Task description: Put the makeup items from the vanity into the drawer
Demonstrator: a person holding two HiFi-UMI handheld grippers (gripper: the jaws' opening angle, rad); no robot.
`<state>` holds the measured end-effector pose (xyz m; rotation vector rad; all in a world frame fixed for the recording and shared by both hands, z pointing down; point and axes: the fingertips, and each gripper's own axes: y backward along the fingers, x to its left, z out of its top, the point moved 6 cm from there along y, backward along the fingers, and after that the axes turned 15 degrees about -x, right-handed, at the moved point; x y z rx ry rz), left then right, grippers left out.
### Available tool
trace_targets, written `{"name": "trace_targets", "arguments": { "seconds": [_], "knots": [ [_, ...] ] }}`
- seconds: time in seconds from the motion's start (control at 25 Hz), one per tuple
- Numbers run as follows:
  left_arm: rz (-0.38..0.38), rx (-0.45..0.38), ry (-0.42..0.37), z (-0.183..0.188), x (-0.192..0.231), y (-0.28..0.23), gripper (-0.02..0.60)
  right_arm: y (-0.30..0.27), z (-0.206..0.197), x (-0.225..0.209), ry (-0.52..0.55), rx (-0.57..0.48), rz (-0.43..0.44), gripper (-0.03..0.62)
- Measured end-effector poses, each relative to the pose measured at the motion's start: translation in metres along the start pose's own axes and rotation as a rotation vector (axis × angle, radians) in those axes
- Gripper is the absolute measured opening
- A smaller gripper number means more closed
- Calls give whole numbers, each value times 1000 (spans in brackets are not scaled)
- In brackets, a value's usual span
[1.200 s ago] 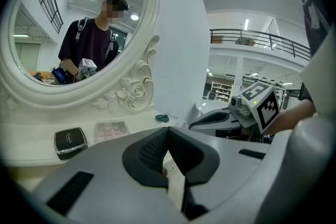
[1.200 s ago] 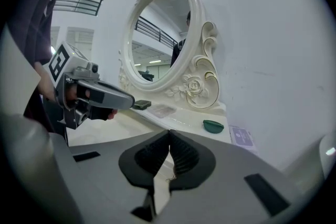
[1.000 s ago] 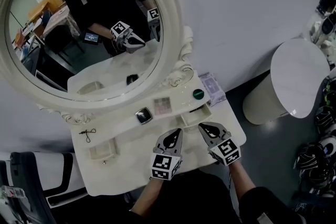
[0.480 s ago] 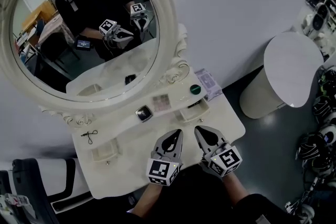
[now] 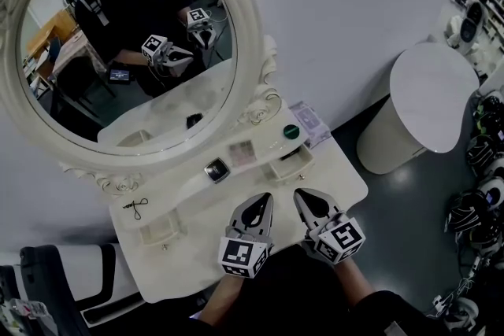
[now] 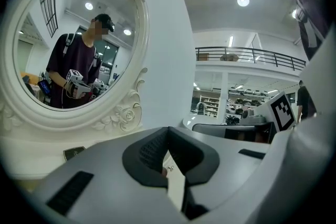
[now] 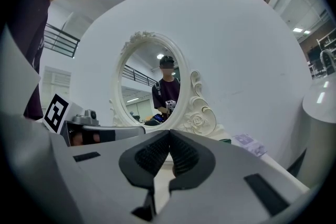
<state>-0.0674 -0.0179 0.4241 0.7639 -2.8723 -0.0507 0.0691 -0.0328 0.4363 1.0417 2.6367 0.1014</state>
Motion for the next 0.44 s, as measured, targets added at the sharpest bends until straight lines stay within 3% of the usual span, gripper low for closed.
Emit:
{"name": "trace_targets", "arguments": {
  "seconds": [0.44],
  "knots": [
    [-2, -7, 2, 0, 4, 3, 15, 0, 0, 4, 32, 9, 4, 23]
  ]
}}
